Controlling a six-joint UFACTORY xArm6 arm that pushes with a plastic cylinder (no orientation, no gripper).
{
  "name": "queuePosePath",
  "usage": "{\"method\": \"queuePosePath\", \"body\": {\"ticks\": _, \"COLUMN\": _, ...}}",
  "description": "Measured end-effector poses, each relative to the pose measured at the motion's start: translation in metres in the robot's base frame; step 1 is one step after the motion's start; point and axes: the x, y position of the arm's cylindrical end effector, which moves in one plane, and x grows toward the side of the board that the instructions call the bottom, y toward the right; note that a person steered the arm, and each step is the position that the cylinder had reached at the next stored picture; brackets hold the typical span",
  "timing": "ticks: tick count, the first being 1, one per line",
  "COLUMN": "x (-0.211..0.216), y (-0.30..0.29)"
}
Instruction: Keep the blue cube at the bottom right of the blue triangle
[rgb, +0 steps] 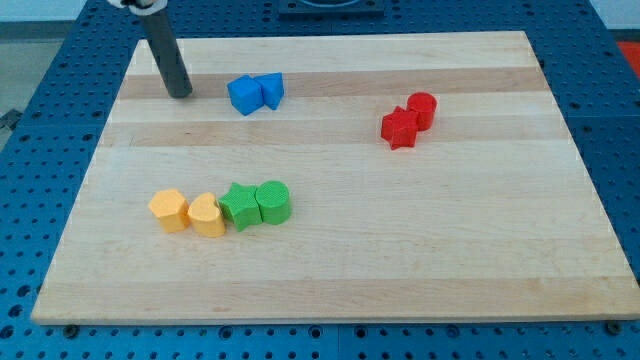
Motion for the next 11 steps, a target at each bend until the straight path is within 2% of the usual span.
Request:
{"method": "queuePosePath", "body": {"ticks": 3, "x": 0.061, "y": 0.068}}
{"method": "queuePosePath", "body": {"ticks": 5, "x": 0.049, "y": 0.036}}
{"method": "queuePosePath", "body": {"ticks": 6, "x": 0.022, "y": 0.035}}
{"method": "queuePosePath", "body": {"ticks": 7, "x": 0.014, "y": 0.052}}
{"method": "queuePosePath", "body": {"ticks": 9, "x": 0.032, "y": 0.098}}
{"method": "queuePosePath", "body": {"ticks": 10, "x": 0.034, "y": 0.097}}
{"method": "queuePosePath", "body": {"ticks": 11, "x": 0.039, "y": 0.048}}
